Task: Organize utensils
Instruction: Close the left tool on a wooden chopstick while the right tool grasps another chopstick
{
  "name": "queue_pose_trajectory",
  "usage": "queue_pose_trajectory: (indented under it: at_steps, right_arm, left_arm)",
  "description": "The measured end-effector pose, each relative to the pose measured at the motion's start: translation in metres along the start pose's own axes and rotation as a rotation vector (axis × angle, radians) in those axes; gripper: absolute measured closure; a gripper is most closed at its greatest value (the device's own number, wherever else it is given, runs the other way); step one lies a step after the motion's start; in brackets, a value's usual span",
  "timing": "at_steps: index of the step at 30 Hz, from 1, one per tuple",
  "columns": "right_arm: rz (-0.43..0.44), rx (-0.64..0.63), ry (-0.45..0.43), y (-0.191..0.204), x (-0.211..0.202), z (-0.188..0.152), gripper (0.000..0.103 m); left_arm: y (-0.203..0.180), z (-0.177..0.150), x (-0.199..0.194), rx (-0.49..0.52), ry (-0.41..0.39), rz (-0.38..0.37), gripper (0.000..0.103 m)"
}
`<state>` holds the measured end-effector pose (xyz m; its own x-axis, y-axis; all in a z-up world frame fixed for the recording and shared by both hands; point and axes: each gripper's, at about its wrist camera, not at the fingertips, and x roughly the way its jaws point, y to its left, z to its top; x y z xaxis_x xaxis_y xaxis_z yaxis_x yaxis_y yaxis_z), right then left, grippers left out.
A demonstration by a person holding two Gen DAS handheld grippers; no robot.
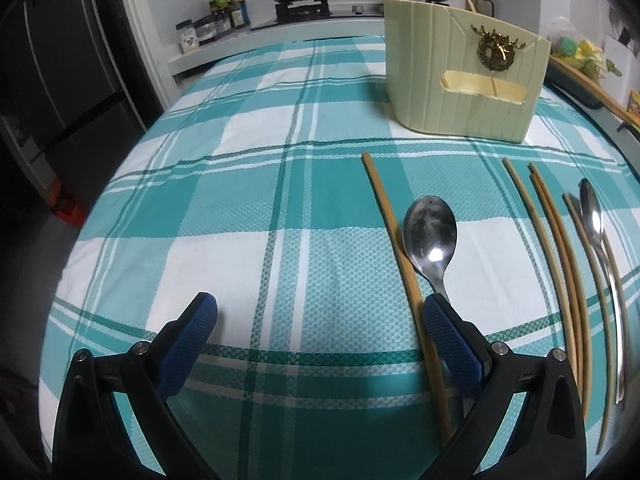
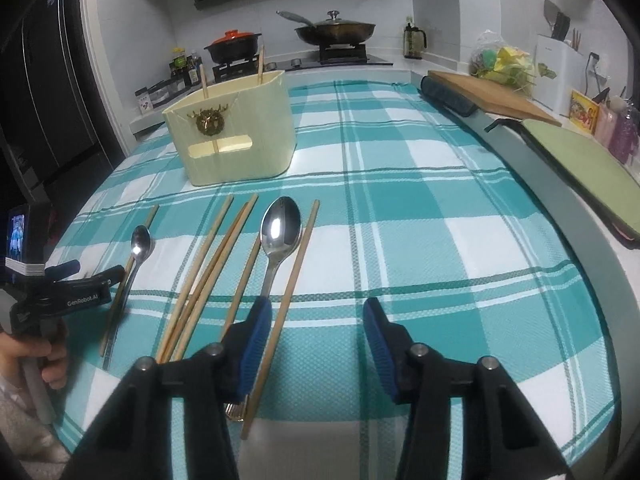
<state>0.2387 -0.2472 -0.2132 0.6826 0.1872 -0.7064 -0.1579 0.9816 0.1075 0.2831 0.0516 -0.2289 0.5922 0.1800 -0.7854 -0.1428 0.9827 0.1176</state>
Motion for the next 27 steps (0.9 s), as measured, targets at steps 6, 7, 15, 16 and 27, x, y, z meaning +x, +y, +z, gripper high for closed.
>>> queue_pose_trajectory:
  at_steps: [6, 7, 15, 16, 27]
  right_arm:
    - [0.067, -0.016, 0.087, 0.012, 0.042, 0.01, 0.079]
    - [0.071, -0.021, 0.097, 0.014, 0.049, 0.011, 0.081]
    - [0.01, -0.094, 0.146, 0.021, 0.069, 0.01, 0.095]
    - [0.0, -0.093, 0.146, 0.02, 0.067, 0.008, 0.096]
    - [-0.043, -0.081, 0.164, -0.009, 0.036, -0.018, 0.097]
  left_arm:
    - [-0.004, -0.001, 0.003, 0.022, 0.01, 0.001, 0.002]
    - [-0.006, -0.003, 0.004, 0.029, 0.012, 0.001, 0.003]
    - [-0.009, -0.01, -0.007, 0.027, 0.012, -0.117, 0.059]
    - [-0.011, -0.011, -0.009, 0.035, 0.009, -0.122, 0.065]
    - [0.005, -0.044, -0.035, 0.04, 0.035, -0.177, 0.097]
